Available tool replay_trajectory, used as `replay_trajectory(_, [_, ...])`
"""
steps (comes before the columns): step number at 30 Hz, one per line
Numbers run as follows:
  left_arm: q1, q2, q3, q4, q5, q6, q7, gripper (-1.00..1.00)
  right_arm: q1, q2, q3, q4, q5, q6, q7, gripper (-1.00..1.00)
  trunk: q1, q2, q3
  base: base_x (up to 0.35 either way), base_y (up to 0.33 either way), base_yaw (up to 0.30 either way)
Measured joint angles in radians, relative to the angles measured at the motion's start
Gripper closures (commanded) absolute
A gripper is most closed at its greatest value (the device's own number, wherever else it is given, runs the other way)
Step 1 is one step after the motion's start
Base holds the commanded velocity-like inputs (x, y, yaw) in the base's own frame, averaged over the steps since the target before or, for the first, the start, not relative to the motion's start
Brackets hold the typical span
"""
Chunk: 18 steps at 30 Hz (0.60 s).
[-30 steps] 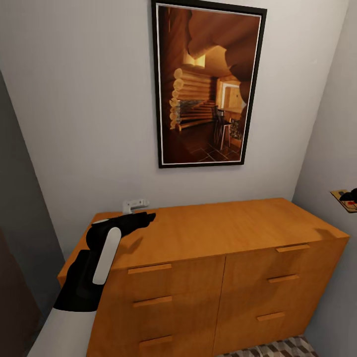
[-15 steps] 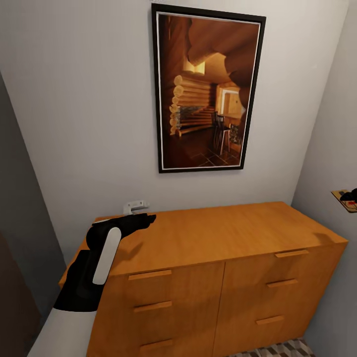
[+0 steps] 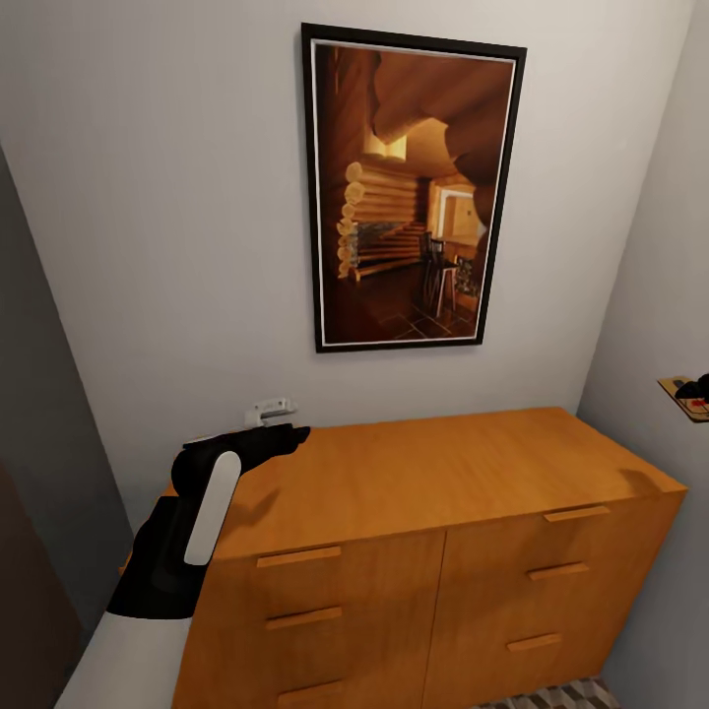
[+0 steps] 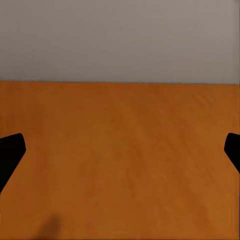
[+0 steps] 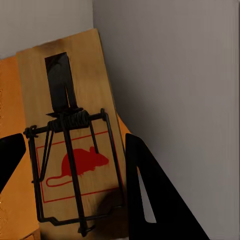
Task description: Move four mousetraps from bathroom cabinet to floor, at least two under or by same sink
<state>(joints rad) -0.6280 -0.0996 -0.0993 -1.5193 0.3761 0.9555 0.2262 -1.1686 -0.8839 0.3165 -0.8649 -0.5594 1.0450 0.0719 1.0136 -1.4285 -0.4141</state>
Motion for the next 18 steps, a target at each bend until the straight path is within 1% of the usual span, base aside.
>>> replay_trajectory(5, [0.0,0.0,0.0,0.0,0.0,-0.002,0.0,-1.0,0.0,0.001,0.0,0.0,0.0,0.0,-0.001,1.0,-0.019,0.035,0.016,0.0,0.0,0.0])
replay_trajectory(18, [0.0,-0.003,0.0,-0.004,0.0,-0.002,0.0,-1.0,0.0,0.0,0.0,0.0,0.0,0.0,-0.001,1.0,-0.019,0.035,0.016,0.0,0.0,0.0])
